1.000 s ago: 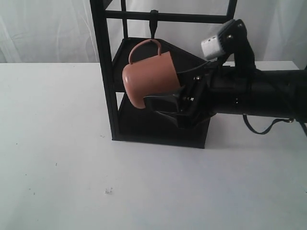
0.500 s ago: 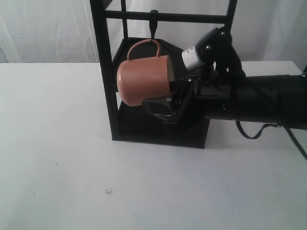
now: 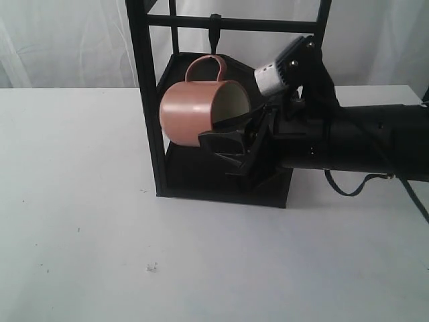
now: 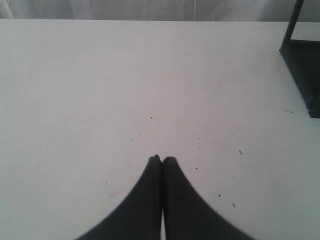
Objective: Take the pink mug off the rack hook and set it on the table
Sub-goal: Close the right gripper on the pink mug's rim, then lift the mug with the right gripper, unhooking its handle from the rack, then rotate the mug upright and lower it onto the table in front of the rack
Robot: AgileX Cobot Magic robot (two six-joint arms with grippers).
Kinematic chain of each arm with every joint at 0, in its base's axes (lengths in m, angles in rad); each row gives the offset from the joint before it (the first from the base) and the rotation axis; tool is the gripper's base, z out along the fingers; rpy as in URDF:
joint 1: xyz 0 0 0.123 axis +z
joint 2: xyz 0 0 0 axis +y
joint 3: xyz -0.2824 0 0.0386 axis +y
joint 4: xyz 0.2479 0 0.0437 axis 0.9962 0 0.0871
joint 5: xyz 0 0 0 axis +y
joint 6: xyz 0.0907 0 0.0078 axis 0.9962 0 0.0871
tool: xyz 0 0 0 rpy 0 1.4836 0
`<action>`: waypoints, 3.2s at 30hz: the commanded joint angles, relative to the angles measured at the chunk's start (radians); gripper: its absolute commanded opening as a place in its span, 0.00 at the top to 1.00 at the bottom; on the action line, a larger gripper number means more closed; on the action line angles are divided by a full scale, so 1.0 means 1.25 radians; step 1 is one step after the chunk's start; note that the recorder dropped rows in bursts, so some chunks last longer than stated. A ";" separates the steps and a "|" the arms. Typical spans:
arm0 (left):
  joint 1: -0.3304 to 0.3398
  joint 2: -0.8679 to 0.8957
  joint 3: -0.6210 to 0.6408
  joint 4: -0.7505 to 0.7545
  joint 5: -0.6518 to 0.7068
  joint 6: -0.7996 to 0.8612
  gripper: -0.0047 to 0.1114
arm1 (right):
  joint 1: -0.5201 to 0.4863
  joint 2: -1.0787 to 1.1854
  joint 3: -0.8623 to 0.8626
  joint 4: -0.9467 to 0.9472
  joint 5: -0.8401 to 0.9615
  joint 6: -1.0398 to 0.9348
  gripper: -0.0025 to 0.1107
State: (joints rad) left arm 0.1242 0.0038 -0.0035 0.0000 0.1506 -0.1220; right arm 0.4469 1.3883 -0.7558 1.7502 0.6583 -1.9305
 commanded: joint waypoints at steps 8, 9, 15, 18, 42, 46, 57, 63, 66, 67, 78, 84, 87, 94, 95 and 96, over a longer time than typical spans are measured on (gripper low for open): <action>-0.007 -0.003 0.003 0.000 -0.001 -0.004 0.96 | 0.003 0.000 -0.002 -0.005 -0.133 0.000 0.89; -0.007 -0.003 0.003 0.000 -0.001 -0.004 0.96 | 0.003 0.000 -0.002 -0.005 -0.131 0.000 0.90; -0.007 -0.003 0.003 0.000 -0.001 -0.004 0.96 | 0.003 0.000 -0.002 -0.005 -0.064 0.000 0.96; -0.007 -0.003 0.003 0.000 -0.001 -0.004 0.96 | 0.003 0.000 -0.002 -0.005 -0.061 0.000 0.98; -0.007 -0.003 0.003 0.000 -0.001 -0.004 0.96 | 0.003 -0.040 -0.003 -0.005 -0.064 -0.044 0.98; -0.007 -0.003 0.003 0.000 -0.001 -0.004 0.96 | 0.003 -0.045 -0.003 -0.005 -0.064 -0.044 0.98; -0.007 -0.003 0.003 0.000 -0.001 -0.004 0.96 | 0.009 -0.051 -0.003 -0.005 -0.055 -0.030 0.98; -0.007 -0.003 0.003 0.000 -0.001 -0.004 0.96 | 0.009 -0.074 -0.003 -0.005 -0.021 -0.030 0.98; -0.007 -0.003 0.003 0.000 -0.001 -0.004 0.96 | 0.009 -0.094 -0.003 -0.005 -0.021 -0.030 0.98; -0.007 -0.003 0.003 0.000 -0.001 -0.004 0.96 | 0.009 -0.100 -0.003 -0.005 -0.020 -0.028 0.98; -0.007 -0.003 0.003 0.000 -0.001 -0.004 0.96 | 0.009 -0.120 -0.003 -0.005 0.192 -0.021 0.98; -0.007 -0.003 0.003 0.000 -0.001 -0.004 0.96 | 0.057 -0.120 -0.045 -0.187 0.173 0.057 0.98; -0.007 -0.003 0.003 0.000 -0.001 -0.004 0.96 | 0.119 -0.120 -0.091 -0.380 0.113 0.204 0.98; -0.007 -0.003 0.003 0.000 -0.001 -0.004 0.96 | 0.196 -0.120 -0.187 -0.901 0.085 0.659 0.98; -0.007 -0.003 0.003 0.000 -0.001 -0.004 0.96 | 0.196 -0.120 -0.198 -0.957 0.087 0.717 0.98; -0.007 -0.003 0.003 0.000 -0.001 -0.004 0.96 | 0.196 -0.120 -0.208 -1.011 0.097 0.770 0.98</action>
State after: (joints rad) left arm 0.1242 0.0038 -0.0035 0.0000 0.1506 -0.1220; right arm 0.6869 1.2501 -0.9749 0.6769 0.7815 -1.1797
